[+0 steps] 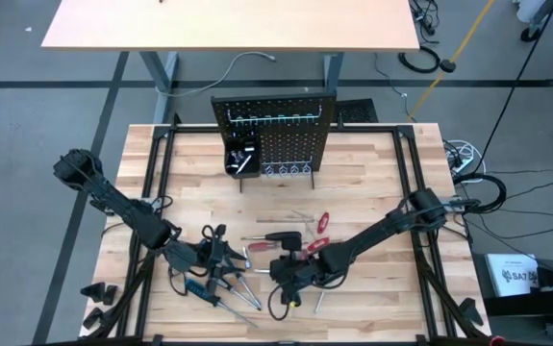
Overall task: Hang tools onto peg board
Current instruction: Put the extension bar into the black bin on the pegboard
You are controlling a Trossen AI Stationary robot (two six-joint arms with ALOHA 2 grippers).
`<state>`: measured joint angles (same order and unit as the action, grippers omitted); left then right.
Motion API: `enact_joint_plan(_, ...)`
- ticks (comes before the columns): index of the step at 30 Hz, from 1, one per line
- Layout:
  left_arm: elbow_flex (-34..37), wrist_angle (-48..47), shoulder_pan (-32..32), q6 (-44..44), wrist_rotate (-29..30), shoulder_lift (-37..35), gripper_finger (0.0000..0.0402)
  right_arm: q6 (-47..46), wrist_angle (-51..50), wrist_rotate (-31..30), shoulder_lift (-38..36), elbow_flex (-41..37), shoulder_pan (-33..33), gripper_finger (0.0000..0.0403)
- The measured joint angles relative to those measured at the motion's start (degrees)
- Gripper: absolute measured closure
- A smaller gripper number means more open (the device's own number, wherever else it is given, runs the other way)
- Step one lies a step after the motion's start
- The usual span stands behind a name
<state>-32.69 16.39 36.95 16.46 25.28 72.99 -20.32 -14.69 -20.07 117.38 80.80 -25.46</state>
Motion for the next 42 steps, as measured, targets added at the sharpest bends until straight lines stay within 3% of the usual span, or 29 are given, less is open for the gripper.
enact_joint_plan(12, 0.0, 2.7, 0.0, -2.6, -0.2, 0.2, 0.0265, 0.6, -3.2, -3.0, -5.7, 0.0, -1.7, 0.0353)
enact_joint_plan(19, 0.0, 10.3, -0.2, -11.1, -0.4, 3.5, 0.0265, 4.1, 0.9, -4.3, -6.7, 0.0, -1.4, 0.0353)
enact_joint_plan(42, 0.0, 14.9, -2.9, -12.5, -1.2, 9.8, 0.0265, 8.8, 7.4, -5.5, -6.7, 0.0, 0.3, 0.0353)
